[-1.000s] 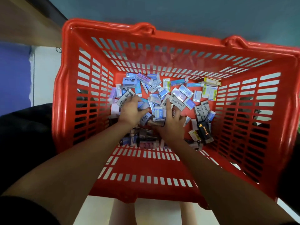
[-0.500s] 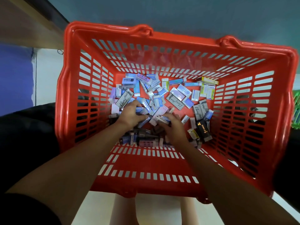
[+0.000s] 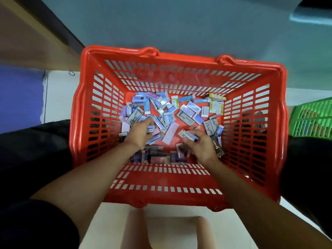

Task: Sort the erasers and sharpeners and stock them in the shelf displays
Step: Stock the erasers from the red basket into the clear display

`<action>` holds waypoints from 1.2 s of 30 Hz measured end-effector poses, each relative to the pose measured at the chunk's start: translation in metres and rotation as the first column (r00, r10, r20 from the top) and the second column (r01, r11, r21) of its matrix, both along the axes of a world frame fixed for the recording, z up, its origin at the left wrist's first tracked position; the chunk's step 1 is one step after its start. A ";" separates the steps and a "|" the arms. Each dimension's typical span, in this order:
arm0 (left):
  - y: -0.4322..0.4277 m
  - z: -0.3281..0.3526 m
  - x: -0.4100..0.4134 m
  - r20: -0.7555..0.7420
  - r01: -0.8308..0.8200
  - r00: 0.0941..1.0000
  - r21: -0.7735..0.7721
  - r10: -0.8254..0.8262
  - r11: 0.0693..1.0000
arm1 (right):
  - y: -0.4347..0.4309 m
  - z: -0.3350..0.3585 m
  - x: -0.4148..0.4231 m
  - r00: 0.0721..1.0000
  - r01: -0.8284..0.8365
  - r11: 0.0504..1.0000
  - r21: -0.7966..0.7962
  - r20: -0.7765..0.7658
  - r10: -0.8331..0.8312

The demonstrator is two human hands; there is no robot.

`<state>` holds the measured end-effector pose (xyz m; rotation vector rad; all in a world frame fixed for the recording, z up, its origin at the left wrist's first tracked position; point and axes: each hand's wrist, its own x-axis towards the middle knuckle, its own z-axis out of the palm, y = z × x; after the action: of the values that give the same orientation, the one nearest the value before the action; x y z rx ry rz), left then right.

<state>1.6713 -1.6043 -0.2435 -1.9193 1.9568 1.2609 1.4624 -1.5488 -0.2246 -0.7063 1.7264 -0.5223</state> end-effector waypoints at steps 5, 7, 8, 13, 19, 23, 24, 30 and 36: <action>-0.003 0.029 -0.001 -0.197 -0.192 0.954 0.178 0.226 0.965 | -0.008 0.028 -0.003 0.996 0.077 0.994 -0.071 0.049 -0.074; -0.008 0.049 -0.007 -0.270 -0.229 0.921 0.209 0.281 0.951 | -0.012 0.046 -0.004 0.996 0.039 0.994 -0.104 0.086 -0.030; -0.012 0.060 -0.009 -0.295 -0.237 0.910 0.203 0.290 0.950 | -0.015 0.055 -0.006 0.996 -0.012 0.992 -0.127 0.091 0.023; -0.043 0.133 -0.013 -0.456 -0.223 0.849 0.150 0.267 0.963 | -0.034 0.124 -0.017 0.934 -0.298 0.912 -0.282 0.110 0.339; -0.064 0.236 -0.022 -0.640 -0.197 0.749 0.033 0.172 0.980 | -0.055 0.229 -0.019 0.768 -0.599 0.683 -0.418 -0.055 0.639; -0.065 0.292 -0.031 -0.743 -0.199 0.651 0.029 0.155 0.979 | -0.065 0.286 -0.018 0.694 -0.682 0.582 -0.443 -0.143 0.706; -0.065 0.303 -0.032 -0.753 -0.195 0.644 0.012 0.137 0.981 | -0.066 0.297 -0.018 0.674 -0.706 0.551 -0.445 -0.185 0.715; -0.069 0.332 -0.035 -0.770 -0.294 0.616 -0.028 0.167 0.955 | -0.079 0.331 -0.019 0.767 -0.612 0.594 -0.523 -0.210 0.606; -0.074 0.342 -0.049 -0.819 -0.374 0.525 0.021 0.230 0.927 | -0.092 0.344 -0.020 0.928 -0.322 0.655 -0.683 -0.090 0.362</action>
<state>1.6226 -1.6780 0.0988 -1.9988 2.1422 2.5509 1.4419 -1.6411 0.1191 -1.5107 1.2617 -0.9219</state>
